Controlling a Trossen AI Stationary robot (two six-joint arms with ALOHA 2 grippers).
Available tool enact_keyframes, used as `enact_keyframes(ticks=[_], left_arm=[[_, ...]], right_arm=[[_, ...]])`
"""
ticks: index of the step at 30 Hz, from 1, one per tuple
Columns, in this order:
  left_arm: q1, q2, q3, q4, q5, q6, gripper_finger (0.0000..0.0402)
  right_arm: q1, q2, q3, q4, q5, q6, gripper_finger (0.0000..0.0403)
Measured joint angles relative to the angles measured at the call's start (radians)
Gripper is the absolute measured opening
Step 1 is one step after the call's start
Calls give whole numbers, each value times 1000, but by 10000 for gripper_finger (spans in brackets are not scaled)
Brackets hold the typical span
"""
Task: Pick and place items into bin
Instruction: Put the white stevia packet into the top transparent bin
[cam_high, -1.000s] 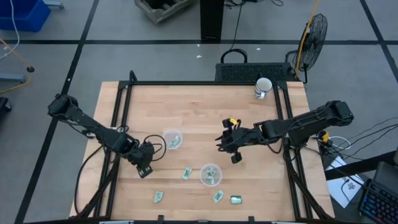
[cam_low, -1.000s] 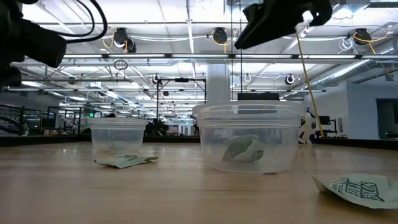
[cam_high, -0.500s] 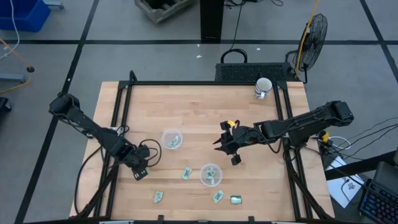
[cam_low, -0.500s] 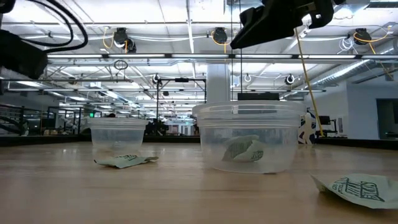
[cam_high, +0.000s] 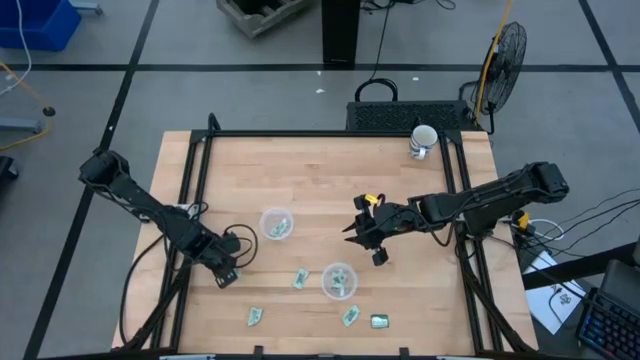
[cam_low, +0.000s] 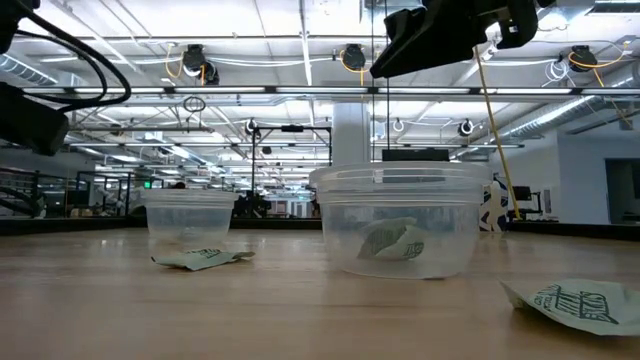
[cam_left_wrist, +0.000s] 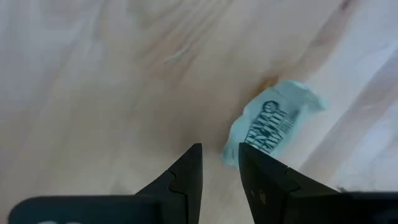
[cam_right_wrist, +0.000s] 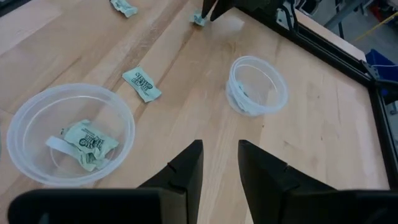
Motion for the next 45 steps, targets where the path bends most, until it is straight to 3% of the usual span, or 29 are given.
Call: enact_keyframes(ticks=[12,20,34,39,45], left_arm=[[0,0,-1,15,-22,0,101],[0,0,-1,15,-22,17,8],[43,0,53,6,-29,172,3],[75,0,167,-12,-171,380,3],[158,0,316,-100,-507,624,4]], right_arm=[[0,0,0,0,0,0,93],[0,0,0,0,0,0,93],[0,0,0,0,0,-25,93],[0,0,0,0,0,-53,93],[0,0,0,0,0,-74,93]])
